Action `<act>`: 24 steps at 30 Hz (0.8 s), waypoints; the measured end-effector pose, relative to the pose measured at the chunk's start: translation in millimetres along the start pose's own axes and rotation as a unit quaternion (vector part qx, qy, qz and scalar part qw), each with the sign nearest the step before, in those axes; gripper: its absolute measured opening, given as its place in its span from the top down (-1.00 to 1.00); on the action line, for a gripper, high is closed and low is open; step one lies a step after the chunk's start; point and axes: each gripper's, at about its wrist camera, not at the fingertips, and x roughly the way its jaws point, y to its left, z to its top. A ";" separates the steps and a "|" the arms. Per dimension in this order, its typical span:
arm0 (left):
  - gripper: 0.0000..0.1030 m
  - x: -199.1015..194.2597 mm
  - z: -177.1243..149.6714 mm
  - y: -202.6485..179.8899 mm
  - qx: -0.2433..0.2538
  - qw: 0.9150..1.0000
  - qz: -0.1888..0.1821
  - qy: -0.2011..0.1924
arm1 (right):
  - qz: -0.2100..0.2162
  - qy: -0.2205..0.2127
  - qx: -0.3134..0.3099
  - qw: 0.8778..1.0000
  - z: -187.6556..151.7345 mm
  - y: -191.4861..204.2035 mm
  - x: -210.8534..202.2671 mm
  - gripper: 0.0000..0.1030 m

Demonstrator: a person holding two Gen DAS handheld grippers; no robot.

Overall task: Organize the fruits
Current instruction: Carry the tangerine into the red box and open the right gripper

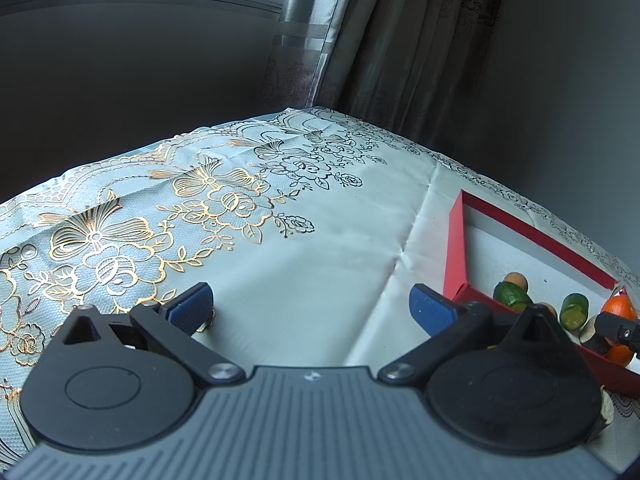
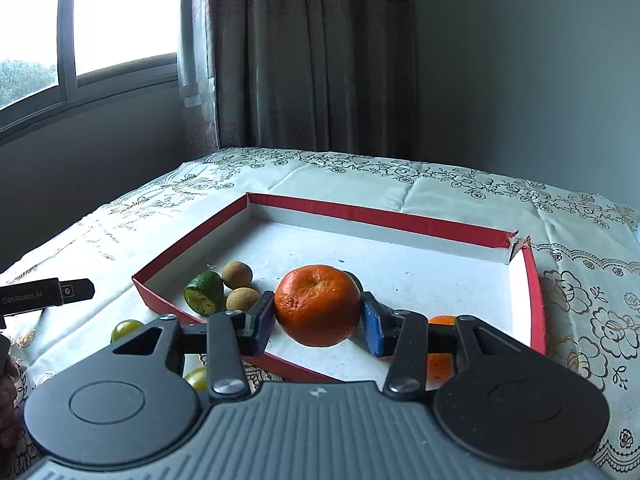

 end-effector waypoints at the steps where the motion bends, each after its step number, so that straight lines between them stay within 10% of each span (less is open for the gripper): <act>1: -1.00 0.0 0.1 -0.2 0.000 1.000 0.000 0.000 | 0.001 0.003 0.001 1.000 -0.5 0.8 3.3 0.14; 24: -1.00 0.5 -0.3 -0.6 -0.002 1.000 -0.001 0.000 | -0.020 -0.036 0.054 0.998 -14.5 -42.3 -33.3 0.05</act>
